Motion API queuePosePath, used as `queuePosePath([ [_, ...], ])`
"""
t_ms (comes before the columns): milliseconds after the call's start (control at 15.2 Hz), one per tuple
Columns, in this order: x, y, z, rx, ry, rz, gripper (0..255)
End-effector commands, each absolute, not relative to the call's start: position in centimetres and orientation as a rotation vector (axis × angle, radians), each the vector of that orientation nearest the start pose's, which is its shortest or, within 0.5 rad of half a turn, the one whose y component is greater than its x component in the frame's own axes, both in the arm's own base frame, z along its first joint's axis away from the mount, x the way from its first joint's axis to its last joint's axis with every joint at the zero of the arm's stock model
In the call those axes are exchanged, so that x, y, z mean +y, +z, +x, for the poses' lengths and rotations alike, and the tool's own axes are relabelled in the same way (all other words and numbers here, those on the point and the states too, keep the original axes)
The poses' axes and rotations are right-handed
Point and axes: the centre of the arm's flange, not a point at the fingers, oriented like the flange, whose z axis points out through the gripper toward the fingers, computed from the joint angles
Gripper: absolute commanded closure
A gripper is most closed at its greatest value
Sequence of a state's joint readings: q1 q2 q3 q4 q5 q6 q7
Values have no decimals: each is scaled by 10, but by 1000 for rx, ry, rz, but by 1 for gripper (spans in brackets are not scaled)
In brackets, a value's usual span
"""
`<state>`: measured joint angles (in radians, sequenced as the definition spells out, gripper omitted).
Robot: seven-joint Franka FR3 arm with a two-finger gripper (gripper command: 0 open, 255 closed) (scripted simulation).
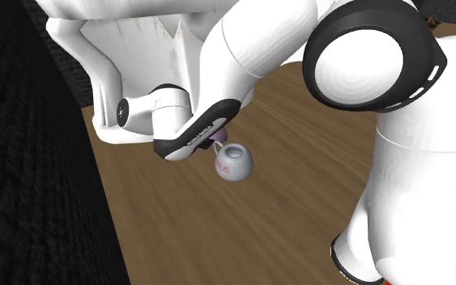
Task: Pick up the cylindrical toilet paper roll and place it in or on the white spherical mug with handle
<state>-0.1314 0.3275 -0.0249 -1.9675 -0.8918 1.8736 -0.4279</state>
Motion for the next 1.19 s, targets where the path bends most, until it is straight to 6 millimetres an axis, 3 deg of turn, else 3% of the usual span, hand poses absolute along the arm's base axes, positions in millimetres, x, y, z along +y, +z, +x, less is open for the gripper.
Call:
queuePosePath([
  [0,-150,297,559,869,-777,2232,0],
  [330,-150,297,559,869,-777,2232,0],
  [396,-150,297,559,869,-777,2232,255],
  [990,-150,297,559,869,-777,2232,255],
  [1122,-150,307,559,869,-777,2232,255],
])
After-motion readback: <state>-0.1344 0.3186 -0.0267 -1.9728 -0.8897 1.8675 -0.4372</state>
